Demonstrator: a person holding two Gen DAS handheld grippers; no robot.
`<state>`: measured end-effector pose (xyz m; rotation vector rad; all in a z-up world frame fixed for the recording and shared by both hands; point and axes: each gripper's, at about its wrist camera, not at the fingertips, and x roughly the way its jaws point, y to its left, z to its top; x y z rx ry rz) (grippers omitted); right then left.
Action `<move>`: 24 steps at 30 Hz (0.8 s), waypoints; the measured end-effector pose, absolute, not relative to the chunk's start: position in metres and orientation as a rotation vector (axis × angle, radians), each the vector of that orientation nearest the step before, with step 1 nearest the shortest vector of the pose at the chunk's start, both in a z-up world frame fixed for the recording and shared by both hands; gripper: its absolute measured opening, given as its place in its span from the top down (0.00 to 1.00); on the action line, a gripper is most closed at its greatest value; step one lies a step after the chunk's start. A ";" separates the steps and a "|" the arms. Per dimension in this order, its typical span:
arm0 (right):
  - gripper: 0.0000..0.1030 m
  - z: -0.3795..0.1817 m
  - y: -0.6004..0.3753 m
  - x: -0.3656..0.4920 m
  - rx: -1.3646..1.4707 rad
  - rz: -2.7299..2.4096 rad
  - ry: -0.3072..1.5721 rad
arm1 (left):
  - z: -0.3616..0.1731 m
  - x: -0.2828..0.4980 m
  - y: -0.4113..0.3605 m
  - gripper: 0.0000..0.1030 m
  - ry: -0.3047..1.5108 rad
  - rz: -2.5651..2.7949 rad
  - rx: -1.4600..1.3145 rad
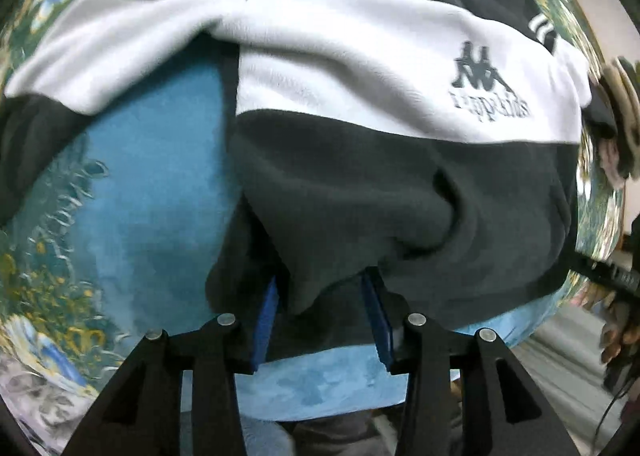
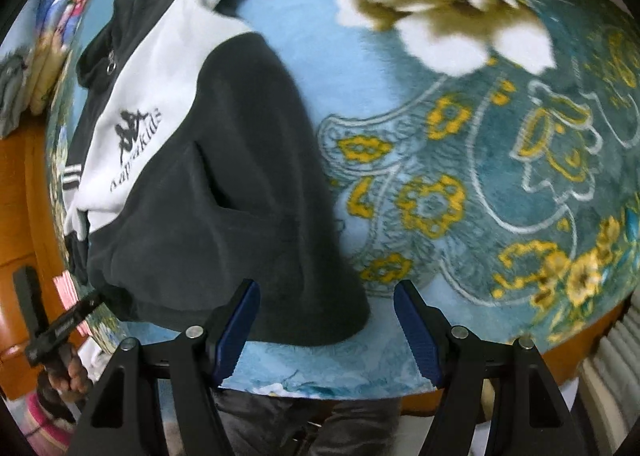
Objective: Fold clothes
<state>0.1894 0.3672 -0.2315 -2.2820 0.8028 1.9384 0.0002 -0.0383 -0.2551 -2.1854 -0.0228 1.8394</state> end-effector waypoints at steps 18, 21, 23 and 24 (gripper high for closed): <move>0.93 -0.159 0.347 0.167 -2.230 2.101 0.904 | -0.235 -0.063 -0.084 0.93 -0.460 1.935 -2.183; 0.89 -0.188 0.309 0.163 -2.383 2.052 0.883 | -0.275 -0.072 -0.096 0.93 -0.482 1.911 -2.339; 0.86 -0.194 0.298 0.165 -2.416 2.064 0.901 | -0.281 -0.082 -0.098 0.93 -0.503 1.914 -2.344; 0.77 -0.193 0.298 0.167 -2.409 2.084 0.917 | -0.280 -0.088 -0.096 0.93 -0.487 1.922 -2.336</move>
